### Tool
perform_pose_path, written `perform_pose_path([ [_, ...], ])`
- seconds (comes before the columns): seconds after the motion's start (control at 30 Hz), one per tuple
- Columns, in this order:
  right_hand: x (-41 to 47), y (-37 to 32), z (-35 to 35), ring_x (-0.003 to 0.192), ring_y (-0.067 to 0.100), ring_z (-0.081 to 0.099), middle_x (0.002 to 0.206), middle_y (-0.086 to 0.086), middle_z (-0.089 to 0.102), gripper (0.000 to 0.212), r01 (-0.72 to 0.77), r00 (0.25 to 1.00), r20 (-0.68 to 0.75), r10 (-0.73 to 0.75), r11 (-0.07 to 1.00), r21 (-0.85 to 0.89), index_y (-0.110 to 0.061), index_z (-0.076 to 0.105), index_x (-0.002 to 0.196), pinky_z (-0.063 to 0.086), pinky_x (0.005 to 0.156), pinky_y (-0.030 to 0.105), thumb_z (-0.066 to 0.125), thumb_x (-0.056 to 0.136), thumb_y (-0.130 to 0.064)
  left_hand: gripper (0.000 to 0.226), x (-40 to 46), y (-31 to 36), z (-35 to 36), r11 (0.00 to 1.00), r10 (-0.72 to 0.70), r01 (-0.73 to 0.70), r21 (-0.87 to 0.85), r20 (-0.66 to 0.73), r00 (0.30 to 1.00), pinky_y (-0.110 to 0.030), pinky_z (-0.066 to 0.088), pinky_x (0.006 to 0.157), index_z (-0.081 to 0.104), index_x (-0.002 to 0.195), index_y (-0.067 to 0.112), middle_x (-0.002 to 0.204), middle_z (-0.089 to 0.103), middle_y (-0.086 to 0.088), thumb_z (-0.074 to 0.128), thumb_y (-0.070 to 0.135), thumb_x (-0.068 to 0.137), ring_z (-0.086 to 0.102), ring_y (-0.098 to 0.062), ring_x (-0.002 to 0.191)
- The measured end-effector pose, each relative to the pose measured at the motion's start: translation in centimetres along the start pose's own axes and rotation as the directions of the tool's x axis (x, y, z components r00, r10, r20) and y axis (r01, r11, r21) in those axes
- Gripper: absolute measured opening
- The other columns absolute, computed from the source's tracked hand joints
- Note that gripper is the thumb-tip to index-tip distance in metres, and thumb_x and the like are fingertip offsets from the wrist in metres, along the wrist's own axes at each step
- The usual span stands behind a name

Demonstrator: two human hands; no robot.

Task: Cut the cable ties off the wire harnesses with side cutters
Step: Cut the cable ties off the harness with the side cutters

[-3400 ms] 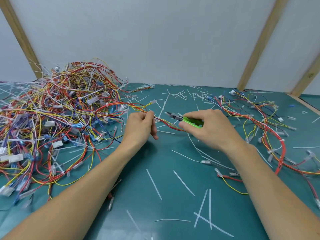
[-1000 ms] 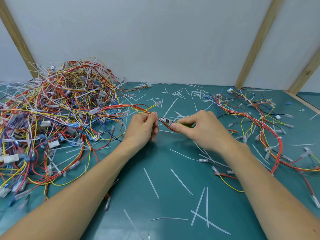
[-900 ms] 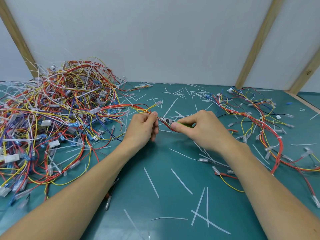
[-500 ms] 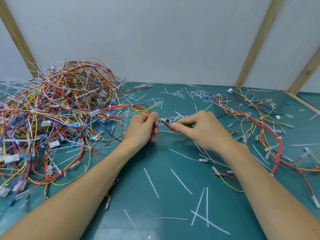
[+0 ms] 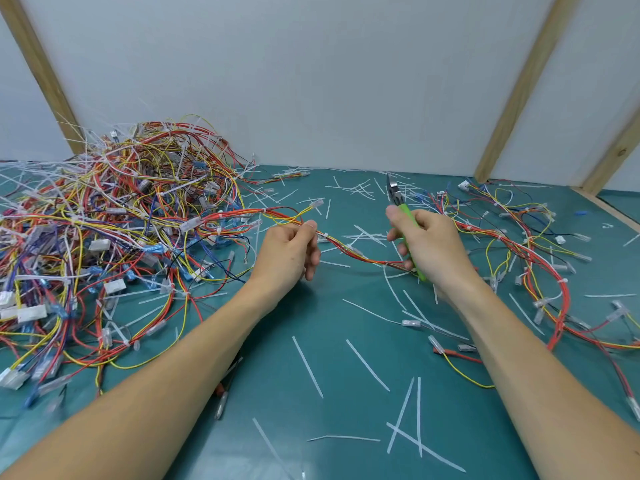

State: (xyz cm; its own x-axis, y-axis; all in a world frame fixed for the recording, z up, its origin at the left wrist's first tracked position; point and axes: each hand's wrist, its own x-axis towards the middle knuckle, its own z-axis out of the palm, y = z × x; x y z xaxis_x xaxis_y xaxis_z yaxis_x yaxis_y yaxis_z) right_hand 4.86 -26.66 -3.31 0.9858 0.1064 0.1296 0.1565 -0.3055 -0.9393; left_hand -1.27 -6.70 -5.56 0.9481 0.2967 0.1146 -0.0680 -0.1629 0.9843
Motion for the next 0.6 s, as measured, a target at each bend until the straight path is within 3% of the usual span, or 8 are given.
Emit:
perform_pose_path([
  [0.07,0.1,0.2,0.0,0.065,0.016,0.054,0.080,0.009,0.072,0.017,0.006,1.000,0.016,-0.006,0.999,-0.035,-0.020,0.067,0.081,0.046,0.067,0.037,0.076,0.088,-0.032,0.041,0.2,-0.1,-0.1,0.999,-0.017,0.016,-0.035,-0.010,1.000,-0.022,0.031,0.041,0.046,0.066,0.015,0.047,0.054,0.001,0.044,0.024,0.106,0.045,-0.017,0.034],
  [0.1,0.2,0.3,0.0,0.069,0.017,0.060,0.079,0.002,0.073,0.012,0.012,1.000,0.025,-0.011,0.999,-0.048,-0.021,0.066,0.083,0.048,0.071,0.037,0.078,0.086,-0.023,0.041,0.2,-0.1,-0.2,0.998,-0.026,0.025,-0.059,-0.019,0.999,-0.024,0.031,0.043,0.046,0.065,0.015,0.047,0.054,0.000,0.045,0.024,0.105,0.046,-0.018,0.034],
  [0.2,0.2,0.3,0.0,0.090,0.016,0.073,0.089,-0.008,0.077,0.022,0.069,0.997,0.053,-0.064,0.993,-0.095,-0.024,0.062,0.087,0.055,0.080,0.033,0.073,0.086,-0.005,0.041,0.4,0.0,-0.6,0.988,-0.062,0.051,-0.144,-0.068,0.996,-0.024,0.030,0.042,0.046,0.061,0.017,0.046,0.051,-0.001,0.048,0.023,0.102,0.045,-0.020,0.033],
  [0.3,-0.1,0.1,-0.1,0.091,0.011,0.072,0.091,-0.010,0.077,0.025,0.118,0.990,0.093,-0.111,0.990,-0.078,-0.024,0.063,0.091,0.055,0.079,0.025,0.071,0.087,-0.001,0.041,0.6,0.3,-0.9,0.962,-0.110,0.078,-0.261,-0.112,0.988,-0.024,0.030,0.040,0.042,0.057,0.019,0.043,0.045,0.000,0.049,0.021,0.098,0.041,-0.020,0.033],
  [0.4,-0.4,-0.3,-0.2,0.085,0.003,0.070,0.094,-0.009,0.079,0.021,0.112,0.967,0.231,-0.110,0.994,0.001,-0.017,0.065,0.098,0.052,0.071,0.016,0.070,0.089,0.002,0.043,0.9,0.5,-1.4,0.890,-0.182,0.122,-0.440,-0.096,0.979,-0.023,0.029,0.041,0.040,0.054,0.022,0.044,0.038,0.002,0.049,0.022,0.097,0.035,-0.017,0.035],
  [0.6,-1.4,-1.0,-0.1,0.090,0.008,0.072,0.106,0.005,0.079,0.019,0.048,0.879,0.468,-0.085,0.995,0.090,-0.005,0.066,0.109,0.058,0.081,0.022,0.072,0.091,0.000,0.046,1.1,0.6,-2.1,0.710,-0.300,0.208,-0.673,-0.022,0.954,-0.017,0.036,0.039,0.042,0.052,0.026,0.046,0.038,0.006,0.050,0.025,0.097,0.038,-0.011,0.038],
])
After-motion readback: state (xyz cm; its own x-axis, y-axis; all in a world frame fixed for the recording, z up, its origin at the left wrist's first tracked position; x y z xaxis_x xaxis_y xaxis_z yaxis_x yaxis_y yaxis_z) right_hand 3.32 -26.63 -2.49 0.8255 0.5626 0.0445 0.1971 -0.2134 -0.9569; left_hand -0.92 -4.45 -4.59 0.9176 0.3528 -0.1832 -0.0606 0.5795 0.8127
